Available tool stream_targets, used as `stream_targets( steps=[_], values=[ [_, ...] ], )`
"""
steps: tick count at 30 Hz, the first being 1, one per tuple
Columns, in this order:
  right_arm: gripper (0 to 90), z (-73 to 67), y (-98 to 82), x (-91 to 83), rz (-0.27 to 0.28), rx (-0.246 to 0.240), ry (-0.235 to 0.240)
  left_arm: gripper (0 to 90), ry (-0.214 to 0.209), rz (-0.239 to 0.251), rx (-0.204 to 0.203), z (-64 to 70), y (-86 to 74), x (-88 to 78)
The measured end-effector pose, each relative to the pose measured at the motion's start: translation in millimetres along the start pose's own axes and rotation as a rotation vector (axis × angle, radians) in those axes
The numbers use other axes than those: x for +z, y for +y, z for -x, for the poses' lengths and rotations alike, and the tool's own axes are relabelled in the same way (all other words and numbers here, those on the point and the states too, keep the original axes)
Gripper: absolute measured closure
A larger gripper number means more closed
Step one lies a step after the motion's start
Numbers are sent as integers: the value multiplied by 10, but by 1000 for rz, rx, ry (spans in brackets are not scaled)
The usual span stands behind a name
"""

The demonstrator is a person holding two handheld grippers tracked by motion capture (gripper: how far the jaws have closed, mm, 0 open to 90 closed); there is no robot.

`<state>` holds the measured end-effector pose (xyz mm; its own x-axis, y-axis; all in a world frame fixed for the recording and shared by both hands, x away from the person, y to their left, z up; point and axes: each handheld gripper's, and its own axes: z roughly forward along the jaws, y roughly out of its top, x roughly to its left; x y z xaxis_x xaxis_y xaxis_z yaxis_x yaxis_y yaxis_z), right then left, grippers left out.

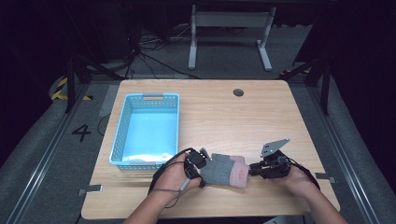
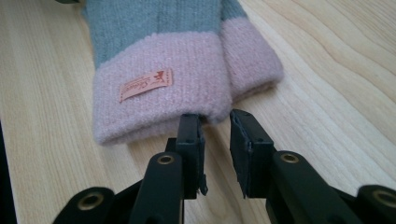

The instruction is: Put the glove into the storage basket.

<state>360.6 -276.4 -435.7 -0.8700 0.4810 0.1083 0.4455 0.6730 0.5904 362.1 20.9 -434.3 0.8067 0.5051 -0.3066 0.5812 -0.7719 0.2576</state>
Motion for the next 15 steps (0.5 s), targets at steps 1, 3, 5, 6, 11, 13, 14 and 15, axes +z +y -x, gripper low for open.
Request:
stream_targets(
  steps=[1, 3, 5, 6, 11, 13, 14, 15],
  values=[
    [746, -14, 11, 11, -2, -7, -1, 715, 6, -3, 2, -1, 2, 1],
    [801, -32, 25, 27, -7, -16, -7, 769, 20, -3, 1, 0, -2, -3],
    [841, -38, 31, 20, -8, -25, -17, 854, 32, 9, 1, 8, -11, -17],
    [847, -41, 33, 12, -4, -25, -15, 896, 28, 14, 5, 10, -13, -33],
    [854, -67, 48, -22, 4, -33, -14, 900, 36, 9, 11, 53, -8, -54],
    [854, -62, 43, -13, -5, -28, -17, 900, 64, 6, -11, 36, -20, -56],
    [854, -62, 43, -13, -5, -28, -17, 900, 64, 12, -23, 27, -28, -62],
    [854, -57, 40, -10, -3, -29, -15, 900, 55, 23, -42, 16, -42, -77]
  ],
)
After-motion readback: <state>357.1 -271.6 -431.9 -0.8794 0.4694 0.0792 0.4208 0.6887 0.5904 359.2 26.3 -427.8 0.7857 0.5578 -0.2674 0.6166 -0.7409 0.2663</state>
